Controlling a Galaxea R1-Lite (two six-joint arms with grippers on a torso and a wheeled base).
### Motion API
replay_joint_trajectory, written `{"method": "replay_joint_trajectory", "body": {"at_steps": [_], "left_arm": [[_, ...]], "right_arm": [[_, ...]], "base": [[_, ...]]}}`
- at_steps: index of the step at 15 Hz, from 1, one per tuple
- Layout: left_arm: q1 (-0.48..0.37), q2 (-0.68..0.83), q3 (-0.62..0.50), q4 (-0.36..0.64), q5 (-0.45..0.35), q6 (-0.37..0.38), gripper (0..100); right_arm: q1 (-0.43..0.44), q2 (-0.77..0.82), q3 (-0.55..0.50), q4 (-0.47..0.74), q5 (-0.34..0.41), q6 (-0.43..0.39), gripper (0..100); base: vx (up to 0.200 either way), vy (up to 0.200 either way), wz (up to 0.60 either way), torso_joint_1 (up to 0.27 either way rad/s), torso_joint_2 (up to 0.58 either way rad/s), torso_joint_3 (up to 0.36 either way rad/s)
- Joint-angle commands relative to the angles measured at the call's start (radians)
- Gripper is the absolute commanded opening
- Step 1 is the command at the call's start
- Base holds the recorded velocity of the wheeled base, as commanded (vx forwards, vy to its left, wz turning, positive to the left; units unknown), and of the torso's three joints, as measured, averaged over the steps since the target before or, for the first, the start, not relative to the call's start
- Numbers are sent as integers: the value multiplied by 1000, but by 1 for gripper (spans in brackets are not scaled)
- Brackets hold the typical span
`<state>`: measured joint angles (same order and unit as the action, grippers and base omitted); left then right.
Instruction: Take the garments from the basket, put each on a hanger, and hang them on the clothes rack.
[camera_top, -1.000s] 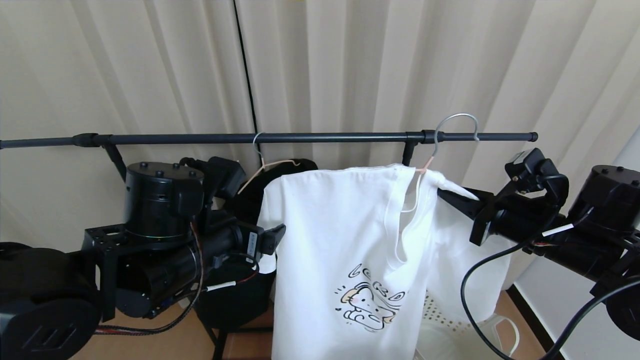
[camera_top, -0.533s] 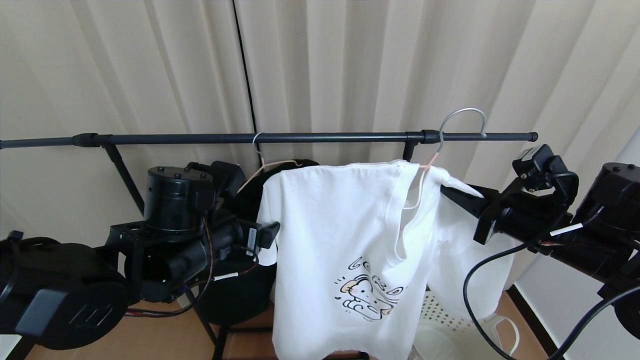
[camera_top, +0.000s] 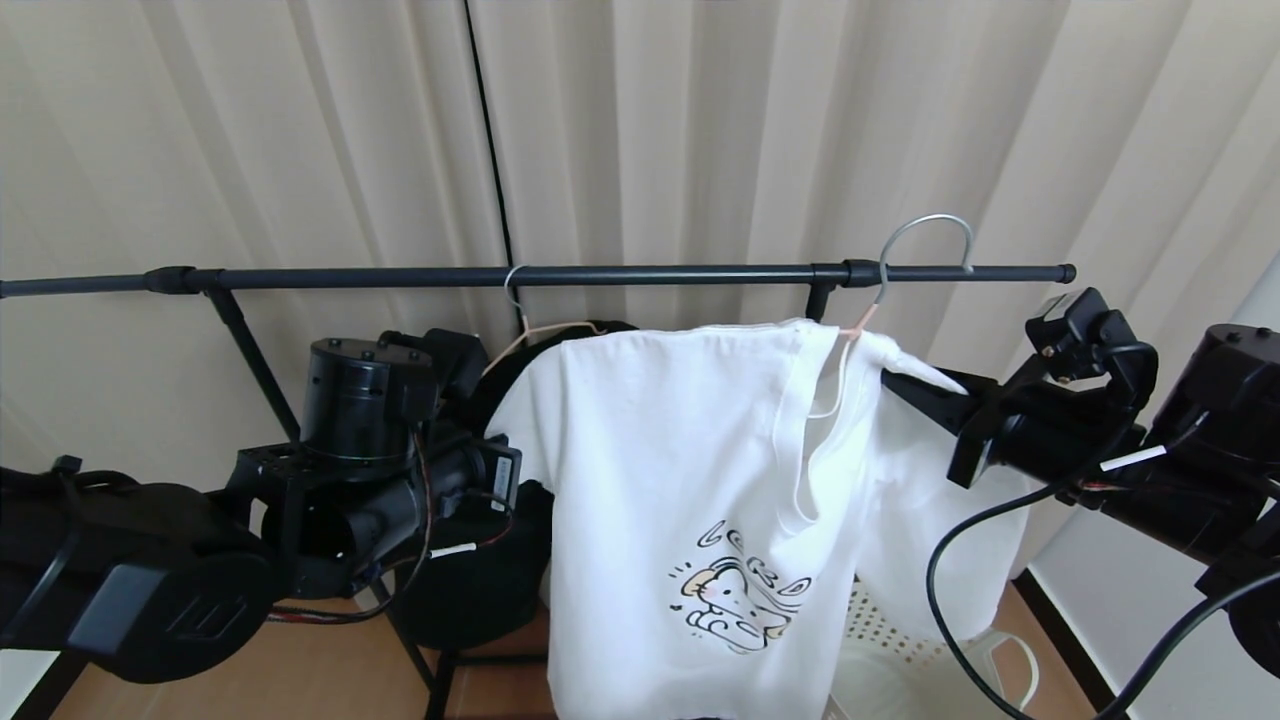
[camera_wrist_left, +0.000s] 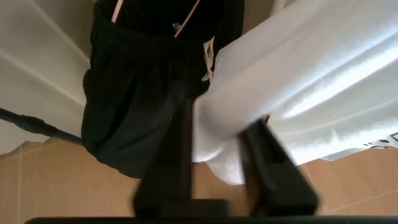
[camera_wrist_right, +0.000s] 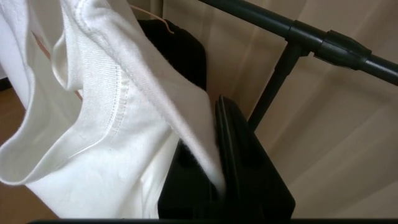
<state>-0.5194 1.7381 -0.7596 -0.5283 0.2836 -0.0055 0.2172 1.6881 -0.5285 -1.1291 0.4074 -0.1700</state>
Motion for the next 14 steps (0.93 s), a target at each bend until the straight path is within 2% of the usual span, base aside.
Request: {"method": "replay_joint_trajectory", "body": {"at_steps": [1,6,8,14], "left_arm": [[2,-2,9,-12,2,-2,0],[47,-31,68,-29,0,-17,0],[65,-42,86,-29,0,-48,0],[75,-89,146,-29,0,-51,0]], "right_arm": [[-1,5,-4,0,1,0,0],[-1,8,-7,0,1,0,0],[-4,10,-8,0,1,0,0],[-32,13,-21,3,2,1,0]], "base": [[0,0,0,0,0,0],[0,0,0,0,0,0],[0,0,0,0,0,0],[0,0,0,0,0,0]]}}
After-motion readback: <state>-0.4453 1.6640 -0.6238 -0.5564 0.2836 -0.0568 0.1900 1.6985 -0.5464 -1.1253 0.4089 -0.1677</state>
